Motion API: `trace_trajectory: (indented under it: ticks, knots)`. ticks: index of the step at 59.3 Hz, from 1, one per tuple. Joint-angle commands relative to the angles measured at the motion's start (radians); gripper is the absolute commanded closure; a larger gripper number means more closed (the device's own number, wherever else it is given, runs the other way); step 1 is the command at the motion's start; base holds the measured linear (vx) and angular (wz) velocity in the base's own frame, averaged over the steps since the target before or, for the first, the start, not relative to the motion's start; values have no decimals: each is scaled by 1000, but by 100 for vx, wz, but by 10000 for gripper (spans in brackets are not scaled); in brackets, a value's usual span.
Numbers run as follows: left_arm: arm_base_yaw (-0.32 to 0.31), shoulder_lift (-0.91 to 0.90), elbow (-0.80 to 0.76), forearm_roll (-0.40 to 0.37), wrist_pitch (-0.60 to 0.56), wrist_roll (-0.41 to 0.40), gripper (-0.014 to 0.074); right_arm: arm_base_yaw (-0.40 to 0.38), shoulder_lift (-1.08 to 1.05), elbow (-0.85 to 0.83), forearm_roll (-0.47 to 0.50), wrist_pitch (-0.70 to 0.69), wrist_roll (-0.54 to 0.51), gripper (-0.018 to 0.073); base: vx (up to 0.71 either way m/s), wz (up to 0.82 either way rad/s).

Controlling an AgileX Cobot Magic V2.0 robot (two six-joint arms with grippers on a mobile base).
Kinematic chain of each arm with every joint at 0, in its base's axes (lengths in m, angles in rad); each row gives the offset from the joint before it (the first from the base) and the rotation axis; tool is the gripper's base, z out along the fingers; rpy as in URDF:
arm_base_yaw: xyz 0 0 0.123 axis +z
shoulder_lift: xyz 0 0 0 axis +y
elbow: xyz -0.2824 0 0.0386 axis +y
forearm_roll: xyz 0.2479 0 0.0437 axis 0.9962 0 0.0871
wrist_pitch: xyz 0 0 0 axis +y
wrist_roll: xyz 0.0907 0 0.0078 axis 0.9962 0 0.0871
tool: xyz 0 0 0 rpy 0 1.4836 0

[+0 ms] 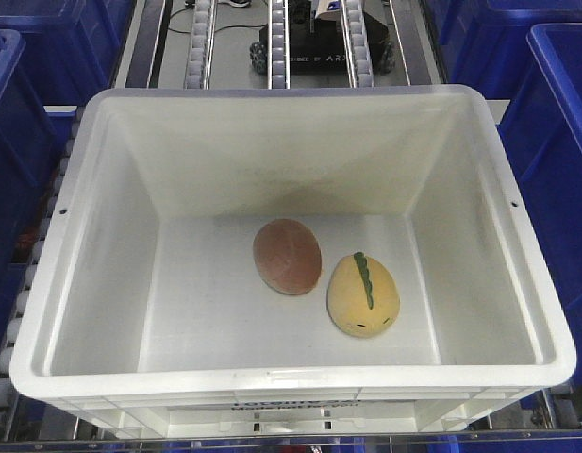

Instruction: Place moving items into box and shelve

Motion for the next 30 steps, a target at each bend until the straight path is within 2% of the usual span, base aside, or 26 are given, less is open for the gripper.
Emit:
trace_trajectory:
  ticks: [1, 30]
  knots:
    - [9, -12, 24, 13, -95, -2, 603, -5, -11, 4, 0, -88, -3, 568, 0, 0]
    - [9, -12, 24, 13, -95, -2, 603, -5, -11, 4, 0, -88, -3, 568, 0, 0]
